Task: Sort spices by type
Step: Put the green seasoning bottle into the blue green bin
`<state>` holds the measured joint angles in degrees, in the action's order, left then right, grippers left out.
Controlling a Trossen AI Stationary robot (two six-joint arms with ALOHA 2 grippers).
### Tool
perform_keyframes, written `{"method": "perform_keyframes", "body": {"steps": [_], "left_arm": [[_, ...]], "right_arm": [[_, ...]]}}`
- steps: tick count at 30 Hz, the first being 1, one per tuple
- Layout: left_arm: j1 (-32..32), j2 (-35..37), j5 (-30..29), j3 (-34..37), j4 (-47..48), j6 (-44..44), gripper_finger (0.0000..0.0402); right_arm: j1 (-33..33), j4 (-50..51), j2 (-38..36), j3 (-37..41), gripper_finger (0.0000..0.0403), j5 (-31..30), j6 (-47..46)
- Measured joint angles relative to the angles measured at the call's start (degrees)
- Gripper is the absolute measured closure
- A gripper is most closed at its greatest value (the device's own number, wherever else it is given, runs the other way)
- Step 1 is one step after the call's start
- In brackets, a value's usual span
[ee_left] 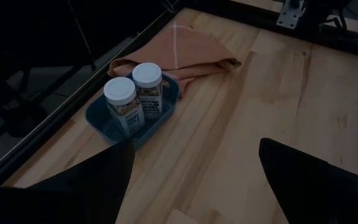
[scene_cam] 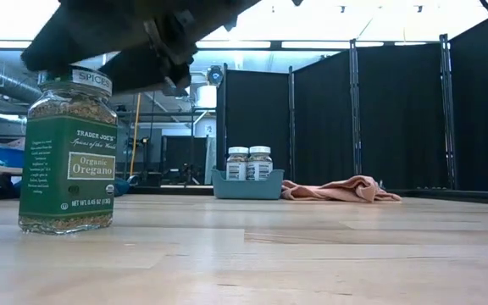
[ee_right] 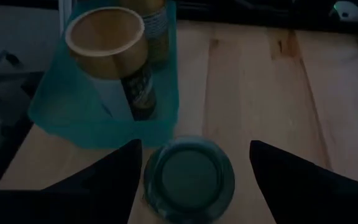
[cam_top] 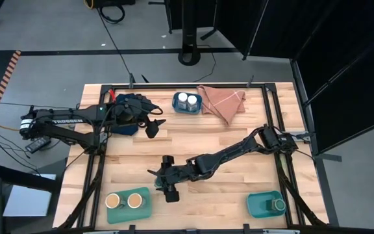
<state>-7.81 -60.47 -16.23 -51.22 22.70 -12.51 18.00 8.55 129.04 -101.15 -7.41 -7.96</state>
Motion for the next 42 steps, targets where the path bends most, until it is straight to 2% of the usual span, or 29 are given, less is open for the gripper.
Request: {"method": "perform_keyframes", "body": {"steps": [17,23,31,42], "left_arm": [[0.0,0.0,0.0,0.0,0.0,0.0,0.0051],[0.0,0.0,0.0,0.0,0.0,0.0,0.0051],[0.0,0.0,0.0,0.0,0.0,0.0,0.0051],[0.0,0.0,0.0,0.0,0.0,0.0,0.0051]], "right_arm": [[-0.6,2.3,1.0,0.0,0.0105,1.5,-3.0],[-0.8,2.3,1.0,0.0,0.0131,1.2,-3.0],[-1.2,2.1,1.0,0.0,0.0195,1.0,-6.0],[-1.4,2.8,0.8,0.0,0.0197,1.1,-12.4]]}}
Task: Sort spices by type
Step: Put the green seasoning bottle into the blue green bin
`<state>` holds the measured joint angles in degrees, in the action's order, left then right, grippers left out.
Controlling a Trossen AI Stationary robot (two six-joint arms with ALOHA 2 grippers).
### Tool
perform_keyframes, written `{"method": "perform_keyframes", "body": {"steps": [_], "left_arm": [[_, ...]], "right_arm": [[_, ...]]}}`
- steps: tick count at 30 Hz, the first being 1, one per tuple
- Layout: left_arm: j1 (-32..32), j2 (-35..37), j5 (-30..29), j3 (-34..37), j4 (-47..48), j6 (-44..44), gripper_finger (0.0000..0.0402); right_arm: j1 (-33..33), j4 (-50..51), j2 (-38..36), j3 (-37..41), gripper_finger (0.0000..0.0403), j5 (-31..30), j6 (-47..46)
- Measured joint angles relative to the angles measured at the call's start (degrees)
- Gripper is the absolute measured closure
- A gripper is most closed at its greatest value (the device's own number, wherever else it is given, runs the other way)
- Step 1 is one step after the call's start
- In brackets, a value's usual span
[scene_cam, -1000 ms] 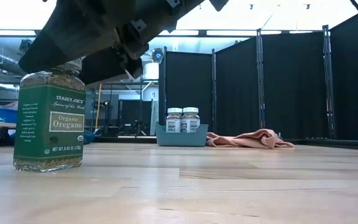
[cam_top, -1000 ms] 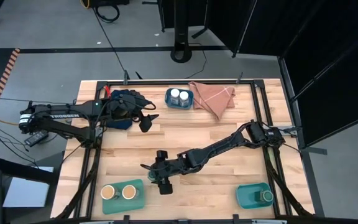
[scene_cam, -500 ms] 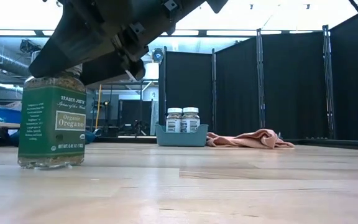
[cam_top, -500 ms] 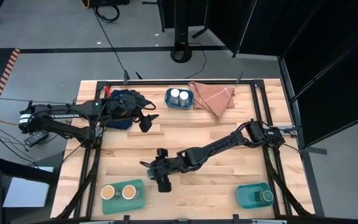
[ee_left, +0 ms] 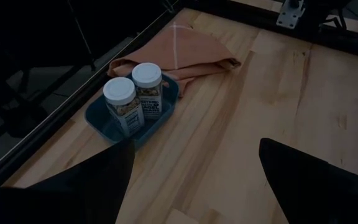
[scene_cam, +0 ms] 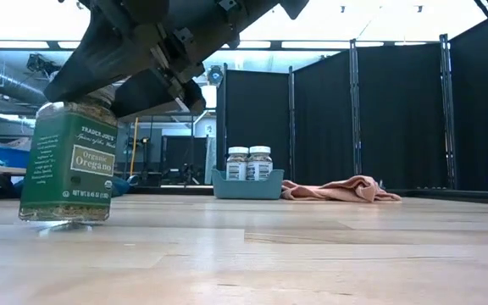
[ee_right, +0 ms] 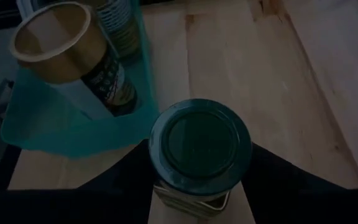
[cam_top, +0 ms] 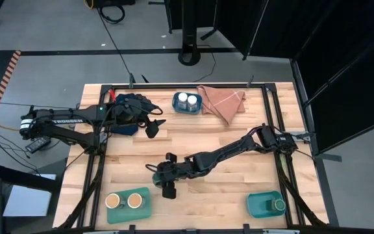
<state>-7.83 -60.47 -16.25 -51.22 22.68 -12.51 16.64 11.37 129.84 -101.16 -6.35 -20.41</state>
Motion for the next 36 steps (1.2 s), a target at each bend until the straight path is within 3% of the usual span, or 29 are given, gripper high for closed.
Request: {"method": "perform_keyframes", "body": {"steps": [4,11,23,36], "left_arm": [[0.0,0.0,0.0,0.0,0.0,0.0,0.0051],[0.0,0.0,0.0,0.0,0.1,0.0,0.0051],[0.0,0.0,0.1,0.0,0.0,0.1,0.0051],[0.0,0.0,1.6,0.0,0.0,0.2,0.0051]], "right_arm": [[0.3,3.1,-1.1,0.0,0.0197,-0.3,-0.6],[1.1,9.8,-5.5,0.1,0.0197,-7.0,0.3],[1.9,18.6,-14.9,0.1,0.0197,-12.9,-1.6],[3.9,29.6,-24.1,0.1,0.0197,-16.6,-6.6]]}}
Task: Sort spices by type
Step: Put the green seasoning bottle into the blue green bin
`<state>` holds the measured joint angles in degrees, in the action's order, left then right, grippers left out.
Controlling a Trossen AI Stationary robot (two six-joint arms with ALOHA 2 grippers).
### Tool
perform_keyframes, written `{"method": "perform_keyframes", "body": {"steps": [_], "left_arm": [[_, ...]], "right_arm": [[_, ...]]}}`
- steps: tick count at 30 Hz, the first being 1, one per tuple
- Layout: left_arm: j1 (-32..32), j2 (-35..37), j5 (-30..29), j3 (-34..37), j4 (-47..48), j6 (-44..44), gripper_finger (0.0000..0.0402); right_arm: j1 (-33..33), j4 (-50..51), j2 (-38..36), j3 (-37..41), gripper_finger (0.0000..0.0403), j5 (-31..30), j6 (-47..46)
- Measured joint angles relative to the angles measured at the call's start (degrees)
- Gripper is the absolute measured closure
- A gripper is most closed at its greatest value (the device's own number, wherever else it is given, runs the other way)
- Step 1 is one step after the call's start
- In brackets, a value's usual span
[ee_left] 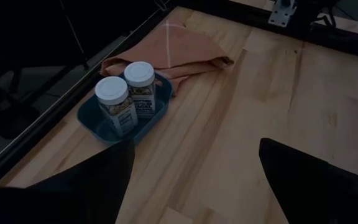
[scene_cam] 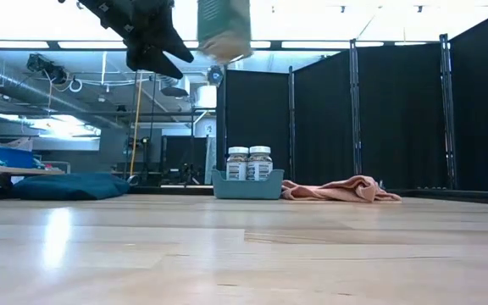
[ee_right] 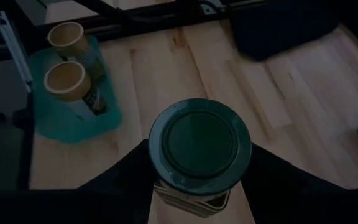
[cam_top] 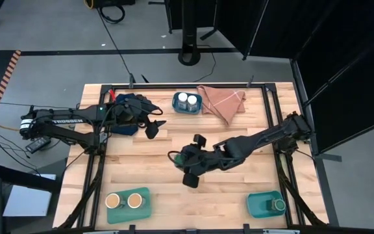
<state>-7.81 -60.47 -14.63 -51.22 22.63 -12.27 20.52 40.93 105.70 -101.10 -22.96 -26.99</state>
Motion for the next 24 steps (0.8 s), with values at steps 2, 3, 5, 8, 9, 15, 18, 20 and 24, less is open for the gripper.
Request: {"method": "perform_keyframes", "body": {"steps": [2,3,5,8,9,15,18,20,24], "left_arm": [[0.0,0.0,0.4,0.0,0.0,0.0,0.0051],[0.0,0.0,0.7,0.0,0.0,0.0,0.0051],[0.0,0.0,1.5,0.0,-0.1,0.0,0.0051],[0.0,0.0,2.3,0.0,-0.7,0.1,0.0051],[0.0,0.0,2.4,0.0,-0.9,0.2,0.0051],[0.0,0.0,3.6,0.0,-3.1,0.2,0.0051],[0.0,0.0,4.2,0.0,-4.5,0.7,0.0051],[0.0,0.0,4.3,0.0,-5.1,1.5,0.0051],[0.0,0.0,4.3,0.0,-6.1,1.6,0.0051]], "right_arm": [[0.6,2.9,-1.5,0.0,0.0197,-0.1,-2.1],[0.9,4.3,-2.1,0.0,0.0197,-0.2,-3.2],[1.8,6.8,-3.1,0.0,0.0197,-0.7,-5.1],[3.3,10.5,-4.4,0.0,0.0197,-1.9,-8.4],[3.8,11.4,-4.9,0.0,0.0197,-2.3,-9.6],[7.7,17.4,-6.7,0.0,0.0198,-5.4,-17.5],[10.0,20.6,-7.6,0.0,0.0198,-7.3,-22.4],[11.4,22.3,-7.7,0.0,0.0198,-8.3,-26.2],[14.2,24.8,-7.6,0.0,0.0198,-9.0,-33.1]]}}
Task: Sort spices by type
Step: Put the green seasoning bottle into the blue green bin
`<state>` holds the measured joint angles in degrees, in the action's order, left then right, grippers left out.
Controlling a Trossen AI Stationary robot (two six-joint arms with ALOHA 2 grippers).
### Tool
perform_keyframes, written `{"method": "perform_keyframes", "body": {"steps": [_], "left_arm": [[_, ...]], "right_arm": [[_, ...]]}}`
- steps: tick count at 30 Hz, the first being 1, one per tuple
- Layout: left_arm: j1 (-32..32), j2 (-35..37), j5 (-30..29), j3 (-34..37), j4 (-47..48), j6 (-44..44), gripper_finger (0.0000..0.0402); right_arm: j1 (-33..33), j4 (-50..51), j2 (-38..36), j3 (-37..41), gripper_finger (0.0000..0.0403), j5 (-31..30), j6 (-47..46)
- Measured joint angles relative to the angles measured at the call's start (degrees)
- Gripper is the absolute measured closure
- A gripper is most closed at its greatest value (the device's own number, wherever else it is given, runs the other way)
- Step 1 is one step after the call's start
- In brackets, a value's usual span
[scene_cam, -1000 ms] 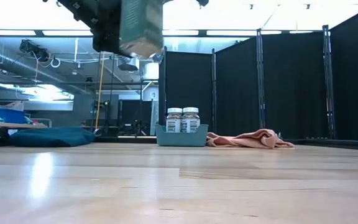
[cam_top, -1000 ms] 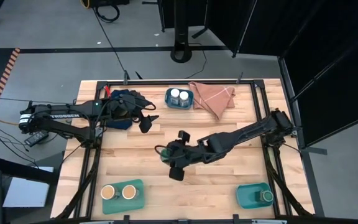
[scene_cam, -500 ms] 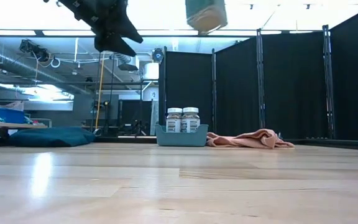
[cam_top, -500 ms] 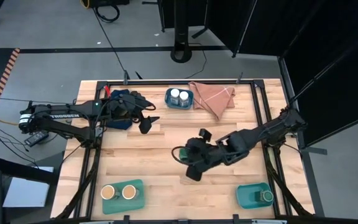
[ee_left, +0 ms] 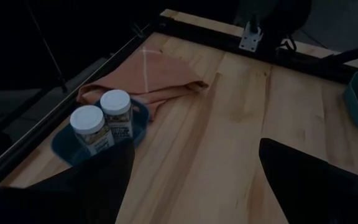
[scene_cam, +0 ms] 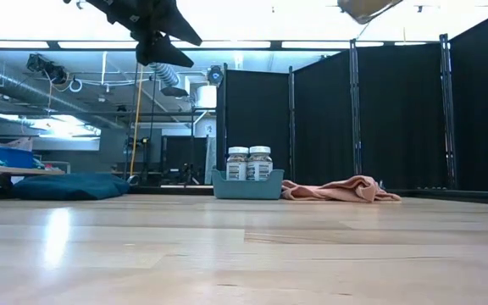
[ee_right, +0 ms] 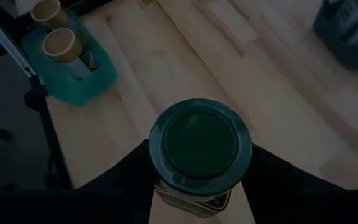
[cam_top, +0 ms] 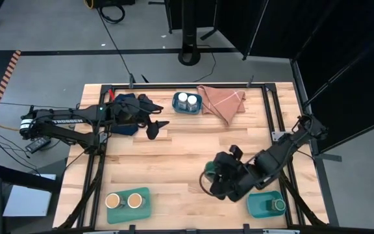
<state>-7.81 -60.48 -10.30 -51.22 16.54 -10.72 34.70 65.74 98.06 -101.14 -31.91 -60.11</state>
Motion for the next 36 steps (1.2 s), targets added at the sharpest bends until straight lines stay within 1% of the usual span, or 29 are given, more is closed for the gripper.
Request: {"method": "perform_keyframes", "body": {"steps": [6,11,13,15,18,23,28,36], "left_arm": [[0.0,0.0,0.0,0.0,-0.5,0.0,0.0051],[0.0,0.0,0.1,0.0,-0.5,0.0,0.0051],[0.0,0.0,0.1,0.0,-0.5,0.0,0.0051],[0.0,0.0,0.1,0.0,-0.4,0.0,0.0051],[0.0,0.0,0.1,0.0,-0.4,0.0,0.0051],[0.0,0.0,0.1,0.0,-0.4,0.0,0.0051],[0.0,0.0,0.1,0.0,-0.4,0.0,0.0051],[0.0,0.0,-0.5,0.0,-0.4,0.0,0.0051]], "right_arm": [[4.0,5.7,0.0,0.0,0.0198,-0.2,-12.2],[8.6,13.0,0.0,0.0,0.0198,0.2,-25.4],[10.4,16.7,0.0,0.0,0.0198,1.7,-32.0],[12.2,19.7,0.0,0.0,0.0198,4.7,-39.2],[14.4,22.2,0.0,0.0,0.0198,8.6,-49.9],[17.3,23.2,0.1,0.0,0.0199,9.8,-62.8],[17.6,24.1,0.4,0.0,0.0199,15.1,-64.9],[17.3,24.3,3.1,0.8,0.0199,15.2,-65.8]]}}
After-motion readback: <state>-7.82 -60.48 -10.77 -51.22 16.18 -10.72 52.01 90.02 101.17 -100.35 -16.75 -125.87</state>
